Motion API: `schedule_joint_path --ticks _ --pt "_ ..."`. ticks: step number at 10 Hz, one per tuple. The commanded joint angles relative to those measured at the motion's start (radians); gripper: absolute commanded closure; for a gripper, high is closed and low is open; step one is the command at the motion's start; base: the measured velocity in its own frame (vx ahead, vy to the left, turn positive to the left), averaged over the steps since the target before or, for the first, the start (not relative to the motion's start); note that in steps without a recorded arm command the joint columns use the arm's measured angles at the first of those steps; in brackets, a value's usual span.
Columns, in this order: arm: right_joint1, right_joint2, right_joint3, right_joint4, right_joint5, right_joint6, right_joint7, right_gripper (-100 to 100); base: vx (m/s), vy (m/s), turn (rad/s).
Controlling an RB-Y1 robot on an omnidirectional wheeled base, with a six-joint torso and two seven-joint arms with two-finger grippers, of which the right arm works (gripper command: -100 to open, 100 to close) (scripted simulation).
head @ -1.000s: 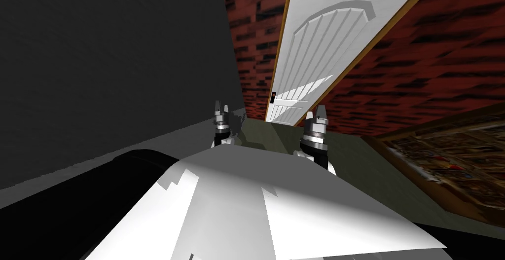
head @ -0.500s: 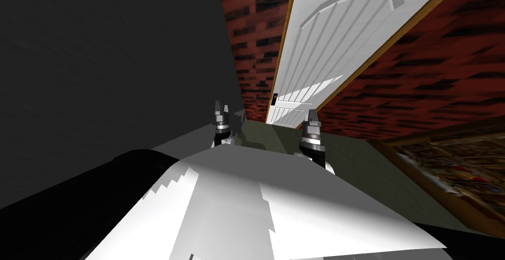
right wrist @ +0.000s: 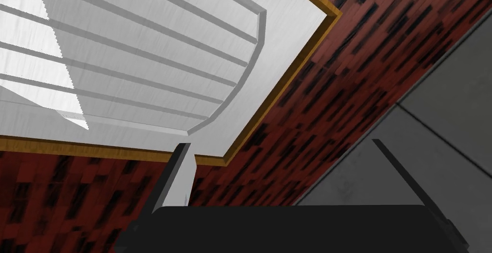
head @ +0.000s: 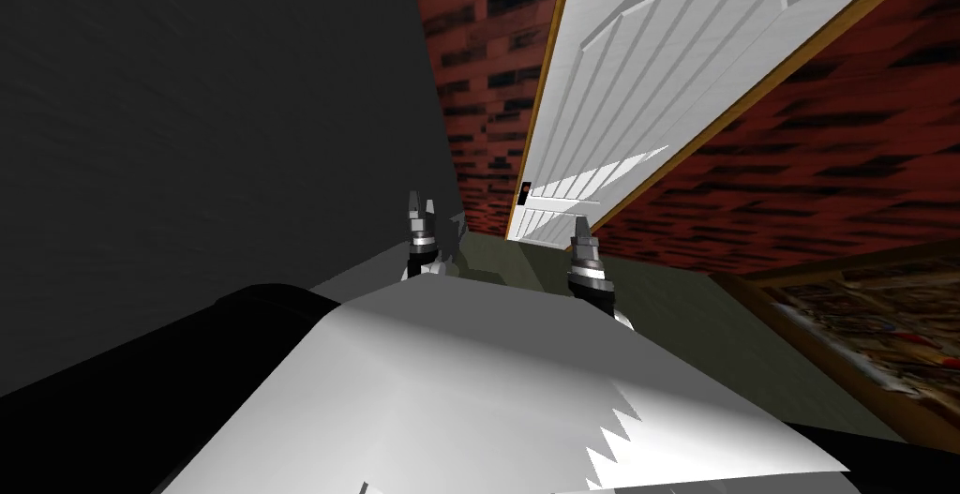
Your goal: Pull the door open
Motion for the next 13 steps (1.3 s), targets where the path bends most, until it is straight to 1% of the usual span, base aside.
schedule_joint_path --ticks 1,6,13 --pt "0.003 -0.002 0.001 0.018 0.011 -0.003 0.031 -100 0.174 0.043 -0.011" --pt "0.029 -0.021 -0.008 0.085 0.047 -0.025 0.142 -100 0.165 0.032 -0.008" --pt "0.058 -0.032 -0.018 0.164 0.089 -0.05 0.27 -100 0.144 0.031 -0.01"
